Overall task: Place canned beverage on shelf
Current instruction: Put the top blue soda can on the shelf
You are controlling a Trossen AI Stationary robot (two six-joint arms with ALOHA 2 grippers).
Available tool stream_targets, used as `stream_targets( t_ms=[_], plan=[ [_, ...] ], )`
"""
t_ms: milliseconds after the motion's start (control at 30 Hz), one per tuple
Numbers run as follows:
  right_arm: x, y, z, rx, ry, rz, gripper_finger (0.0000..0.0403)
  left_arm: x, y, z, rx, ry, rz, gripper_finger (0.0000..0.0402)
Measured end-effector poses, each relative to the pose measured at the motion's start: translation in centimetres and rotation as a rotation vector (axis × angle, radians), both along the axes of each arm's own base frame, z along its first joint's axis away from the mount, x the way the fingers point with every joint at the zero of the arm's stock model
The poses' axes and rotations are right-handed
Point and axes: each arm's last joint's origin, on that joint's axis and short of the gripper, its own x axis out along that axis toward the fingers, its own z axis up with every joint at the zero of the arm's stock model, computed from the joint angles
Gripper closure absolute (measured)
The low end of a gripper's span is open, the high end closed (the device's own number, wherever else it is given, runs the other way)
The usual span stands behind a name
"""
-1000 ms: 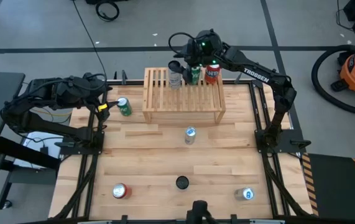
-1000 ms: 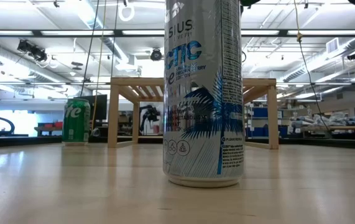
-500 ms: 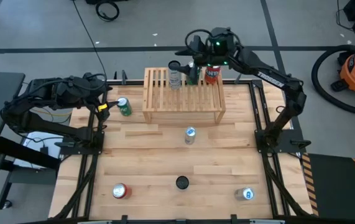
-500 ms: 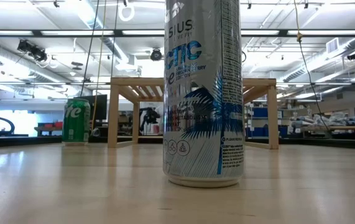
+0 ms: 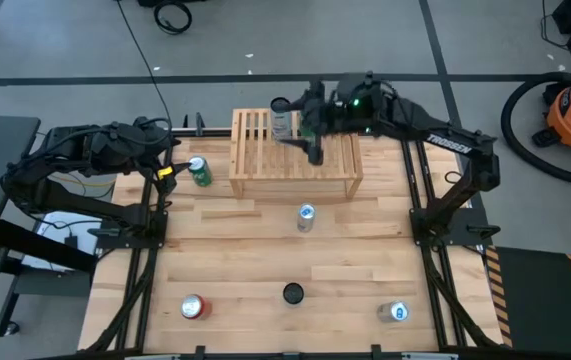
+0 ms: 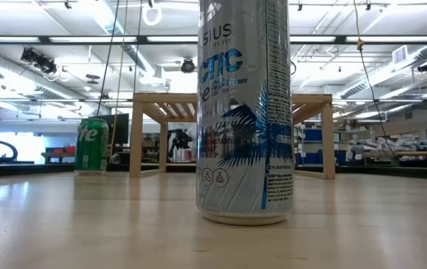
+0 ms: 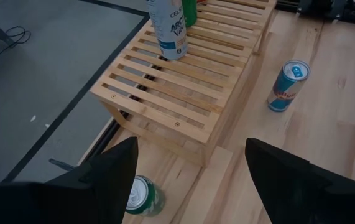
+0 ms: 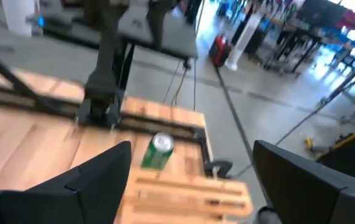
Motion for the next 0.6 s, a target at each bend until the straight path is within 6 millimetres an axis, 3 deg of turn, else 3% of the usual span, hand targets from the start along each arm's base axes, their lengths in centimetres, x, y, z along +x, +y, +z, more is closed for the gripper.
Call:
stream_targets(
  t_ms=[133, 333, 600],
  plan=[
    [0.4, 2.4, -0.6, 0.035, 0.059, 0.012, 0.0030, 0.0, 0.0, 0.0, 0.000, 0.000, 0.000, 0.0102],
    [0.5, 6.3, -1.3, 0.236, 0.119, 0.038, 0.0019, 0.0, 0.0, 0.0, 0.000, 0.000, 0.000, 0.0102],
    [1.1, 11.6, -5.1, 0.271, 0.244, -0.197, 0.0020, 0.0, 0.0, 0.0, 0.001, 0.001, -0.001, 0.0102]
  ],
)
